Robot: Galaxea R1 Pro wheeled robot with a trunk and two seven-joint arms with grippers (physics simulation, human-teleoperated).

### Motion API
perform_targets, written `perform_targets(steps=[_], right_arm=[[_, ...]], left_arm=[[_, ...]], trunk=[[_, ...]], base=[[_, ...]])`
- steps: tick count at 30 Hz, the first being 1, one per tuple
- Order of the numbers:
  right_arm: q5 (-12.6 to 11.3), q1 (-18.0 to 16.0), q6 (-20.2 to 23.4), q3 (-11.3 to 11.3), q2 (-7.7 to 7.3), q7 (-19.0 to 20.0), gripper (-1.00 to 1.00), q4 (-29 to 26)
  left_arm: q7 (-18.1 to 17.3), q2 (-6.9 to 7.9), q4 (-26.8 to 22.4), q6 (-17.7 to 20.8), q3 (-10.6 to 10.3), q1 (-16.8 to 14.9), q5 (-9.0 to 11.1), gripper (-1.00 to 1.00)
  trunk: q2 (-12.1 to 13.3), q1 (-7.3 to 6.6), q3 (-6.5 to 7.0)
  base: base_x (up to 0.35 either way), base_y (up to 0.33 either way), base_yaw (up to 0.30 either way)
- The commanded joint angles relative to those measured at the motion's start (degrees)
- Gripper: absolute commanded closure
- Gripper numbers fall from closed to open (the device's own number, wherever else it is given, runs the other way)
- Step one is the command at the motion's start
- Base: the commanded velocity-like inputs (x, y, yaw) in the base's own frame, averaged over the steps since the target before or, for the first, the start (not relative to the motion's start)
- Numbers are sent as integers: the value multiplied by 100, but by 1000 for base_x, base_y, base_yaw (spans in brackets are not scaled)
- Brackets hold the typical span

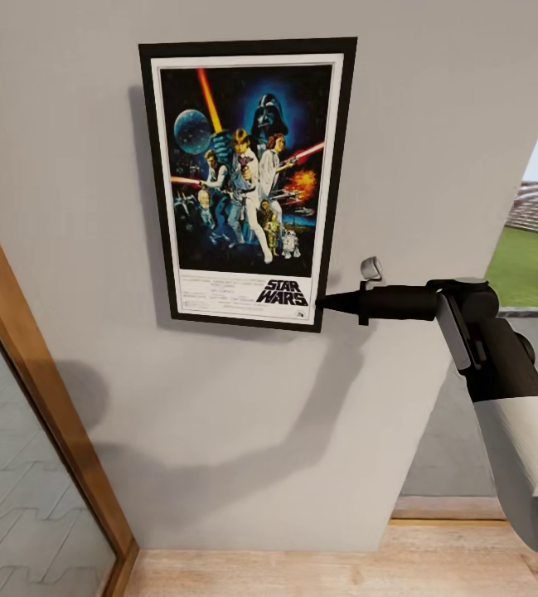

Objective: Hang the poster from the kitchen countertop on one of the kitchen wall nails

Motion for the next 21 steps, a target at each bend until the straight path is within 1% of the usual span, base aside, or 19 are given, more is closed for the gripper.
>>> perform_targets(steps=[1, 17, 21], right_arm=[[-41, -7, 49, 10, -7, 1, 100, 1], [-41, -7, 49, 10, -7, 5, 100, 5], [-41, -7, 49, 10, -9, 5, 100, 4]], left_arm=[[-15, 1, 7, -34, 45, -6, -45, -100], [-15, 1, 7, -34, 45, -5, -41, -100], [-15, 1, 7, -29, 45, -5, -44, -100]], trunk=[[-14, 4, -14], [-14, 4, -14], [-14, 4, -14]], base=[[25, 0, 0], [4, 0, 0], [143, 0, 0]])
